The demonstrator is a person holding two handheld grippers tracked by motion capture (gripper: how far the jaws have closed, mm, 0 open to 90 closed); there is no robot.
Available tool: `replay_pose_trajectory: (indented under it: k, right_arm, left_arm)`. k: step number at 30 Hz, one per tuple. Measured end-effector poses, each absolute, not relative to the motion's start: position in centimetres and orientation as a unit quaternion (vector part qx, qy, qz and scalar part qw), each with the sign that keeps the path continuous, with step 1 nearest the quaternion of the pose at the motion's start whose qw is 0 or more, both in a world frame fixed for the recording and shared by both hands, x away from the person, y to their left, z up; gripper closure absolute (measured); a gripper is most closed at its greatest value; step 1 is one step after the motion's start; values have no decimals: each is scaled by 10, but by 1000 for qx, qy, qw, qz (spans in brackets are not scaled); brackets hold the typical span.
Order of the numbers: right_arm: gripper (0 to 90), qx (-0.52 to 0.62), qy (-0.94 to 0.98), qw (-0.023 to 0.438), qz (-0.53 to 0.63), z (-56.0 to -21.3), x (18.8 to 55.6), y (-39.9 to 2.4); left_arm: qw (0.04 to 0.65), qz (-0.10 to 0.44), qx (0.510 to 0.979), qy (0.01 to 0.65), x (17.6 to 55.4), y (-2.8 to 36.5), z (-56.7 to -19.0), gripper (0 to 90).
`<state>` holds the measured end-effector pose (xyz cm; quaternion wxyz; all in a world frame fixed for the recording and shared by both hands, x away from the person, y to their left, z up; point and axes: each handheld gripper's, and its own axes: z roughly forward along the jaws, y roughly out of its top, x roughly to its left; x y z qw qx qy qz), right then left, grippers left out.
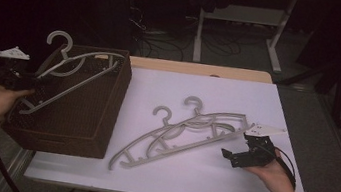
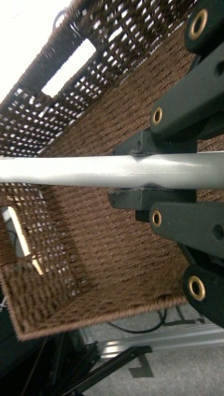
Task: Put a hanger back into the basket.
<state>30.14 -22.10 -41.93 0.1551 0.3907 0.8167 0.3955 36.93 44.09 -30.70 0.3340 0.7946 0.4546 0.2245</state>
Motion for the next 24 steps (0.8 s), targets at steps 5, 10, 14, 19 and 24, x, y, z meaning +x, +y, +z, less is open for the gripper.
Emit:
replay_pose_trajectory:
  k: [5, 10, 14, 19, 24]
  right_arm:
    - [0, 389, 817, 156, 397, -419, 301, -221]
    - [0, 388, 816, 155, 399, -419, 301, -222]
    - [0, 386, 817, 156, 399, -418, 301, -221]
    - [0, 385, 817, 157, 400, -416, 301, -221]
    - [0, 384, 816, 160, 401, -414, 300, -221]
  left_arm:
    - [320, 209, 798, 466, 378, 436, -326, 794]
    - [304, 192, 802, 477, 381, 435, -343, 790]
    - [312, 175, 795, 490, 381, 440, -351, 766]
    - [314, 190, 781, 505, 377, 444, -348, 593]
    - [348, 189, 776, 491, 373, 443, -342, 466]
